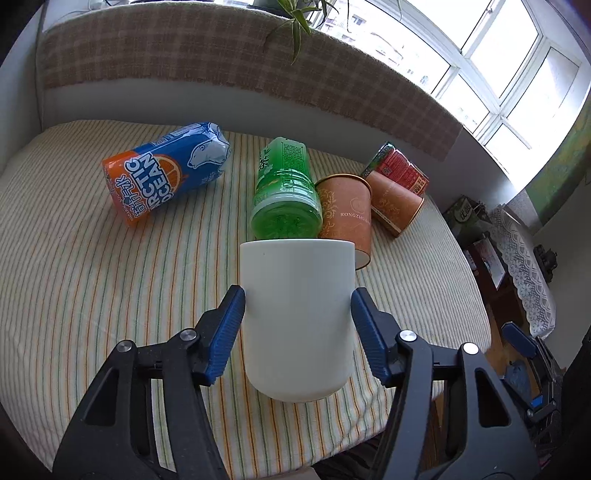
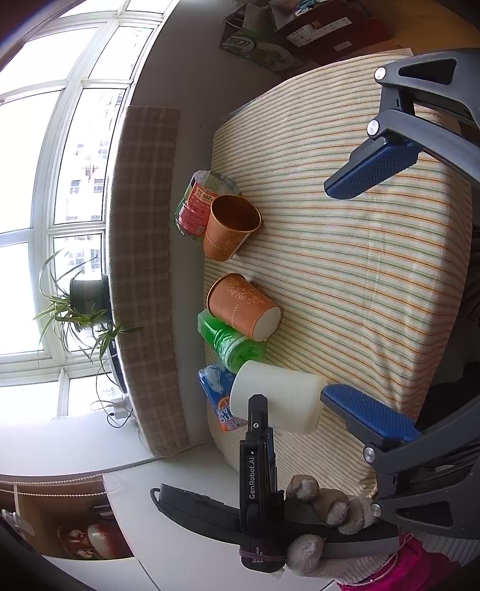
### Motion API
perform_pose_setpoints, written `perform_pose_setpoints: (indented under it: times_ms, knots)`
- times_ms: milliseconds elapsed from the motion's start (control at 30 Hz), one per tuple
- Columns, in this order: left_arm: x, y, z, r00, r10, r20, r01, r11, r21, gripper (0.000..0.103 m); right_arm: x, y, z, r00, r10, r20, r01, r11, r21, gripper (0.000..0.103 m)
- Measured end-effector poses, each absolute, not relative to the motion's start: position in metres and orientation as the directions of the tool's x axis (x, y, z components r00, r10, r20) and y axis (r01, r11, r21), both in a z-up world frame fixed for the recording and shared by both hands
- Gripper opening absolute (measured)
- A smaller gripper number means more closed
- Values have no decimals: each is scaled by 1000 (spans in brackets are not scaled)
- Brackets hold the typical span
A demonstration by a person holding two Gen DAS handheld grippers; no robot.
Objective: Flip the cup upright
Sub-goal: 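Grasp the white cup with the left gripper while the right gripper releases it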
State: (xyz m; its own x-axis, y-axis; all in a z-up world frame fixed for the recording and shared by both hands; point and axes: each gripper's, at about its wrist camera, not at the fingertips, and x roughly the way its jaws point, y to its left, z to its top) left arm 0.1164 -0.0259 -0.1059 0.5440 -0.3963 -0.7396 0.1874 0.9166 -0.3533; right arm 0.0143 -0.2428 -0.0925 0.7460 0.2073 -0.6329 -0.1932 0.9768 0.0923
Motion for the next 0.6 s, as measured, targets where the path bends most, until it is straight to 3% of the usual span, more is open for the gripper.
perform_pose_setpoints:
  times_ms: [133,367,600]
  knots:
    - [122,-29,-113,532,-367,-763,182,930,-321,56,16,-242,-94,744,211,-635,-195,976,96,102]
    - [151,-24,-119,429,-442,-788,157,895,-417,60,16,-239,-95,751,195,-631,-190,979,76,102]
    - [191,-22,-135,289,-493,-821,112,869,-482,78,15,-244,-99,755,187,-628,-173,981,85,102]
